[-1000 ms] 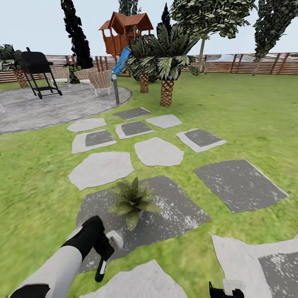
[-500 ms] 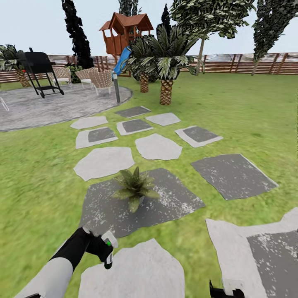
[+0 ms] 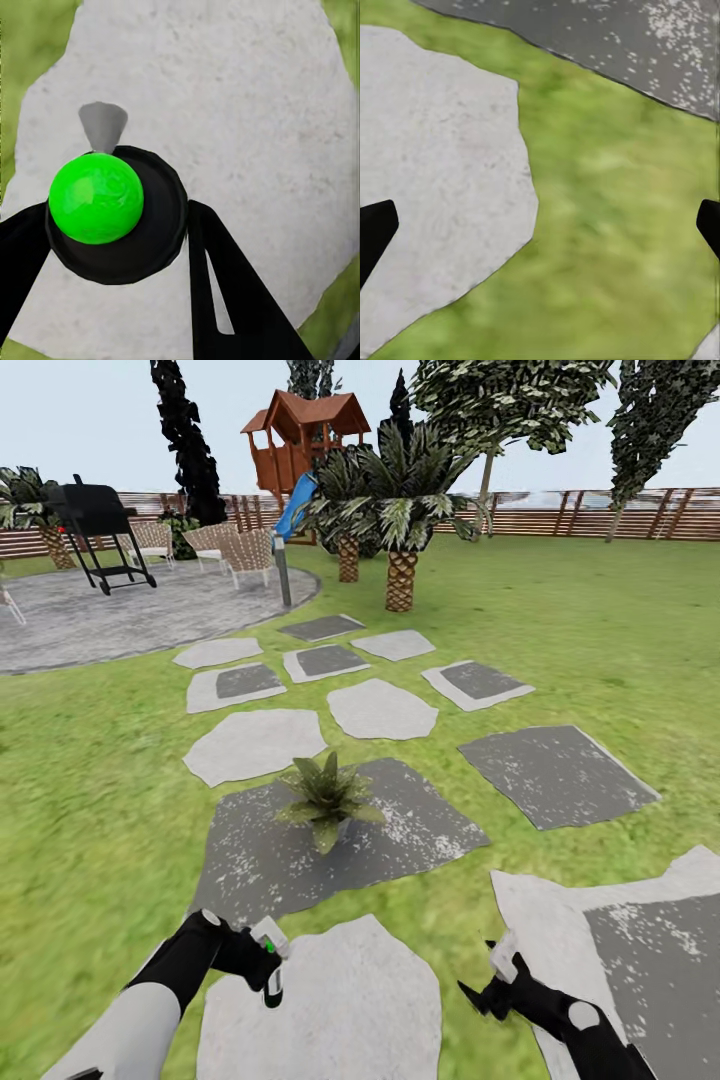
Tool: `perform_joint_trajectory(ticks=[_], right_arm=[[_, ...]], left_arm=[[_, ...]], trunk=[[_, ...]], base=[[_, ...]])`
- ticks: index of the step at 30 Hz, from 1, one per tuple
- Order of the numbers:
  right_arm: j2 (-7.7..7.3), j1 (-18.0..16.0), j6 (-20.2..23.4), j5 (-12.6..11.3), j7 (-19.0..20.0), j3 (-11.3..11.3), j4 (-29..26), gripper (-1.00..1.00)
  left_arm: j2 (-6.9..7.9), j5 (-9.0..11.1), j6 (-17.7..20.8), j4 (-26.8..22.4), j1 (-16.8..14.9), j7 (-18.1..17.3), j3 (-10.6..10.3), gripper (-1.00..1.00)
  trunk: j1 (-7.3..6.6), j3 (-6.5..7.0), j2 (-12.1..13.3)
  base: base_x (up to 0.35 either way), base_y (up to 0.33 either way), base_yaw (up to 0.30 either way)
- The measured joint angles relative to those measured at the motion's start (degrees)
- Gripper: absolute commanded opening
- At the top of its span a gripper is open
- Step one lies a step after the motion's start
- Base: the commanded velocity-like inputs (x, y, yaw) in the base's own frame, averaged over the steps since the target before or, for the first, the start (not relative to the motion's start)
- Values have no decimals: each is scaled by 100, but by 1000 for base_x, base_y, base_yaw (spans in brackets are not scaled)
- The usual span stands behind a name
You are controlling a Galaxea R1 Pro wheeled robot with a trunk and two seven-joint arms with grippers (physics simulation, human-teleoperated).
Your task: Pick up the pesticide atomizer in the garden and spray insectifuge to fully cover both potted plants in the garden.
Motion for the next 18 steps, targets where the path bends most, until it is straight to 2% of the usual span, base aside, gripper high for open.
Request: perform_joint_trajectory(ticks=[2,5,6,9,10,11,13,15,18], right_arm=[[2,-169,-6,3,197,4,8,100],[39,-303,-11,7,496,97,-10,100],[54,-347,-12,7,564,230,-8,100],[85,-450,-11,3,738,1006,4,100],[91,-461,-10,0,761,1173,3,-100],[117,-482,-12,-3,783,1342,6,-100],[193,-561,-19,3,797,1472,17,-100],[281,-615,-20,-7,803,1556,32,-100],[532,-638,-22,-7,807,1807,32,-100]], left_arm=[[35,26,-99,-1,-24,-10,-40,-100],[99,-26,-678,5,-55,-48,-65,-100],[137,-76,-803,5,-62,-104,-64,-100],[291,-304,-1018,5,-79,-462,-246,-100],[309,-356,-1038,4,-79,-519,-333,-100],[324,-418,-1054,5,-77,-567,-485,-100],[332,-464,-1066,5,-76,-601,-752,-100],[321,-480,-1070,5,-75,-612,-928,-100],[270,-487,-1072,5,-65,-602,-1004,-100]], trunk=[[0,0,0],[0,0,0],[0,0,0],[0,0,0],[0,0,0],[0,0,0],[0,0,0],[0,0,0],[0,0,0]], base=[[0,0,0],[0,0,0],[0,0,0],[0,0,0],[0,0,0],[0,0,0],[0,0,0],[0,0,0],[0,0,0]])
